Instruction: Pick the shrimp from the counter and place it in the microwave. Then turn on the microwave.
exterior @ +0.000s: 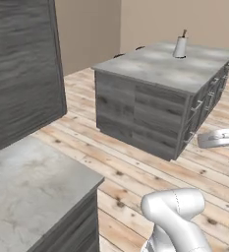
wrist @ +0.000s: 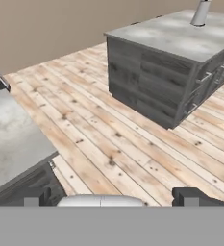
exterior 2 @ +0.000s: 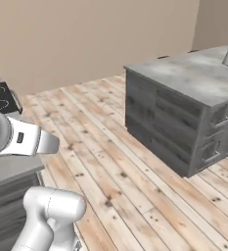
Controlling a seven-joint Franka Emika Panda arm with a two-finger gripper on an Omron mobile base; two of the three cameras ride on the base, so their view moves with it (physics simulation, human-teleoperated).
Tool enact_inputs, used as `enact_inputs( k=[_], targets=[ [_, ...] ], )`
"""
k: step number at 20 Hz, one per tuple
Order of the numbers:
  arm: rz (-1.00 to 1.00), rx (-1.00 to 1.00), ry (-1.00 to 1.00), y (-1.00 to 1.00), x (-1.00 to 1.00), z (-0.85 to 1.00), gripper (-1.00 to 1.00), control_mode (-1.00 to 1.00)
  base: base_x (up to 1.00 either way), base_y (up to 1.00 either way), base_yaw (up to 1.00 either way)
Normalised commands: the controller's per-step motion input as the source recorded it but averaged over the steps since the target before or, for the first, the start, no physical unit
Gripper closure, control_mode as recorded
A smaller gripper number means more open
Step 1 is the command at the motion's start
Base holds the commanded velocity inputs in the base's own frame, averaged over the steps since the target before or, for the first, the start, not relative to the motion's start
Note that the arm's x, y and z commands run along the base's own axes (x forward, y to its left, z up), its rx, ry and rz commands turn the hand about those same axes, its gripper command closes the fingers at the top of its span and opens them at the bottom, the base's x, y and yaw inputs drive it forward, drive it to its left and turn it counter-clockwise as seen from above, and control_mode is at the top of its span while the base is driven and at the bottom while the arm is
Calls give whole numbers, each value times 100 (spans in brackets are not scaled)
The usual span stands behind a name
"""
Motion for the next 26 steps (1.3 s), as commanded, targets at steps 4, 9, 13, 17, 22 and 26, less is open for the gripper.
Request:
enact_inputs(
  k=[4, 9, 13, 17, 22, 26],
  targets=[
    [0, 0, 0, 0, 0, 0, -100, 100, 14, 1, -55],
    [0, 0, 0, 0, 0, 0, -100, 100, 13, 0, -31],
    [0, 0, 0, 0, 0, 0, -100, 100, 21, 0, -53],
    [0, 0, 0, 0, 0, 0, -100, 100, 27, 0, -61],
    [0, 0, 0, 0, 0, 0, -100, 100, 28, 4, -45],
    [0, 0, 0, 0, 0, 0, -100, 100, 37, 1, -33]
  ],
)
